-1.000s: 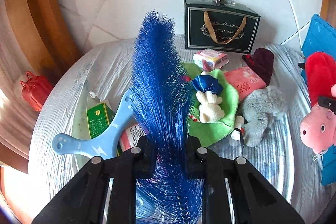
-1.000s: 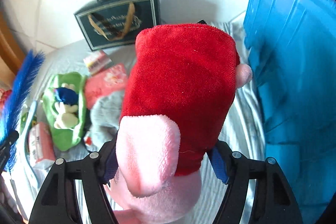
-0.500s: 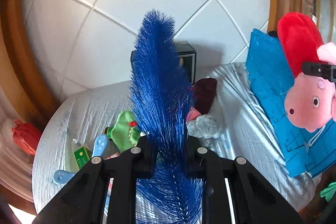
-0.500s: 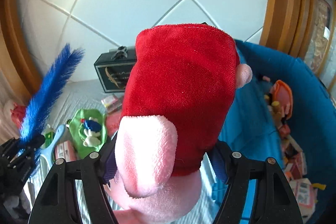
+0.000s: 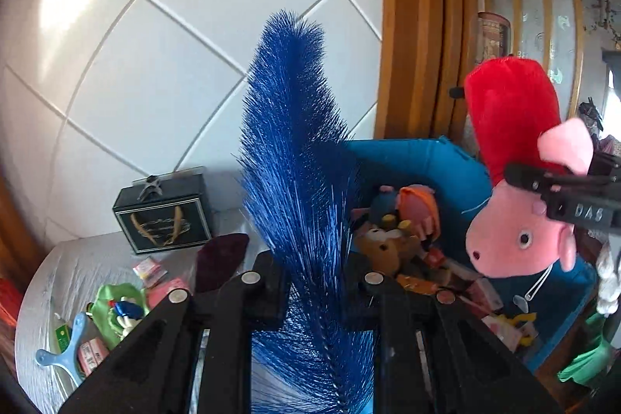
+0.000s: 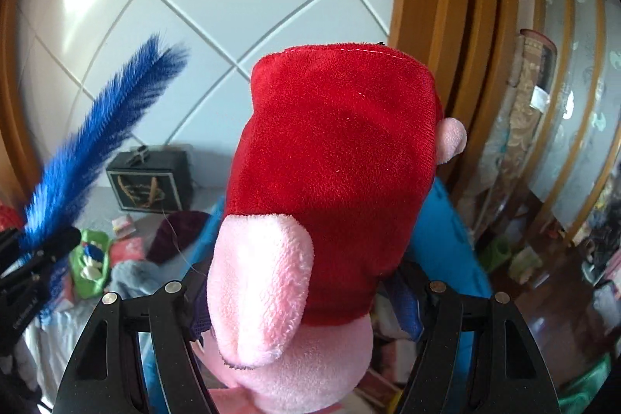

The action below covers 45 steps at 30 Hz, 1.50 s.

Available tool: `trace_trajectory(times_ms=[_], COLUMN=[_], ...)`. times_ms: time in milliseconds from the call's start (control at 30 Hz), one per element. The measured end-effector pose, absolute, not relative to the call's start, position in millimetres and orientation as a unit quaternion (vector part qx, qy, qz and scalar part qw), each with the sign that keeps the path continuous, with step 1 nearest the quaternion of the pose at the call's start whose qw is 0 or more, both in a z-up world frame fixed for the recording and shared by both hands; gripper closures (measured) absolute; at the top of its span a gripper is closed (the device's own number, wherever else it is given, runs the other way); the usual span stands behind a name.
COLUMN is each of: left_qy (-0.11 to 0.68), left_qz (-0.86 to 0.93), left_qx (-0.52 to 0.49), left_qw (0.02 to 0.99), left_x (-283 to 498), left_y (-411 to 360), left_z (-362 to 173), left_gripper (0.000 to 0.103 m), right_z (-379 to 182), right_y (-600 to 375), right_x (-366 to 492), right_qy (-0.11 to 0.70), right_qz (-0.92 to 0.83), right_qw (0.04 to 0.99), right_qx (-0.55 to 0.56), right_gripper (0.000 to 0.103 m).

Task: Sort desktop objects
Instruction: 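Carry the duster with the left tool while the right tool carries the pig plush into the blue crate, then release both items into the crate and withdraw both tools to the bed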

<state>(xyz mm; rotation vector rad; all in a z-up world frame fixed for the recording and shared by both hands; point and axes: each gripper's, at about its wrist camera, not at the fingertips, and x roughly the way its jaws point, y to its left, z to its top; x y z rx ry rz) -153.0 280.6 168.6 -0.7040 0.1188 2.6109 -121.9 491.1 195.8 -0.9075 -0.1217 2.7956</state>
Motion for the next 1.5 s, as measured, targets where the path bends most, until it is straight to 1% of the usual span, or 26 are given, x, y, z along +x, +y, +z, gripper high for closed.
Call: trace_trajectory(times_ms=[133,267,433,567,667,733,767,800,833,900,967,1033,1133,1367,1400,1433,1500], left_qy=[0.046,0.079,0.123,0.135,0.139,0.153,0.152,0.148,0.147,0.152,0.15,0.143,0.137,0.122,0.121,0.118,0.113], left_qz=[0.928,0.913,0.886,0.87,0.868,0.871,0.872,0.872,0.873,0.88,0.885,0.89,0.897,0.903,0.905,0.906,0.907], left_qx=[-0.276,-0.315,-0.373,-0.404,-0.41,-0.406,-0.407,-0.409,-0.409,-0.397,-0.388,-0.379,-0.365,-0.347,-0.345,-0.343,-0.339], left_qw=[0.245,0.247,0.246,0.248,0.242,0.228,0.226,0.225,0.22,0.211,0.21,0.211,0.211,0.219,0.219,0.219,0.221], left_x=[-145.8,-144.9,-157.6,-157.8,-153.8,-147.6,-147.0,-146.2,-144.7,-141.2,-135.6,-130.2,-123.6,-107.9,-106.8,-105.2,-103.4], left_y=[357.9,428.2,485.9,511.8,517.3,524.5,524.5,523.2,521.9,518.8,510.6,501.8,492.9,472.1,469.2,465.2,458.4], left_z=[168.1,147.0,106.9,84.3,76.7,74.1,72.2,71.0,70.8,74.1,78.8,83.7,90.3,99.1,99.7,100.5,102.3], left_gripper=[0.084,0.084,0.084,0.084,0.081,0.073,0.071,0.065,0.055,0.048,0.044,0.035,0.033,0.032,0.032,0.032,0.032], right_z=[171.4,129.4,85.2,60.5,53.6,49.4,46.3,44.6,44.5,44.1,46.6,51.9,63.1,78.0,79.0,79.7,81.5], right_y=[548.9,604.2,638.8,651.1,655.9,661.5,664.1,665.2,664.3,663.1,660.7,659.0,656.8,648.8,647.9,646.2,641.1], right_x=[-116.1,-119.2,-118.6,-115.6,-113.3,-110.5,-109.1,-107.3,-105.6,-101.4,-97.6,-92.9,-83.9,-72.2,-71.7,-71.0,-68.6], right_qy=[-0.072,-0.06,-0.075,-0.088,-0.086,-0.08,-0.075,-0.076,-0.079,-0.08,-0.086,-0.088,-0.088,-0.094,-0.093,-0.093,-0.093], right_qz=[0.929,0.911,0.883,0.865,0.859,0.857,0.857,0.857,0.856,0.856,0.859,0.864,0.873,0.881,0.881,0.881,0.884], right_qw=[0.122,0.119,0.11,0.111,0.116,0.116,0.114,0.115,0.116,0.117,0.122,0.125,0.127,0.122,0.12,0.119,0.116], right_qx=[-0.343,-0.392,-0.451,-0.481,-0.491,-0.497,-0.497,-0.496,-0.497,-0.497,-0.49,-0.479,-0.462,-0.448,-0.448,-0.447,-0.444], right_gripper=[0.03,0.03,0.029,0.029,0.028,0.028,0.028,0.026,0.026,0.025,0.023,0.016,0.011,0.01,0.007,0.0,0.0])
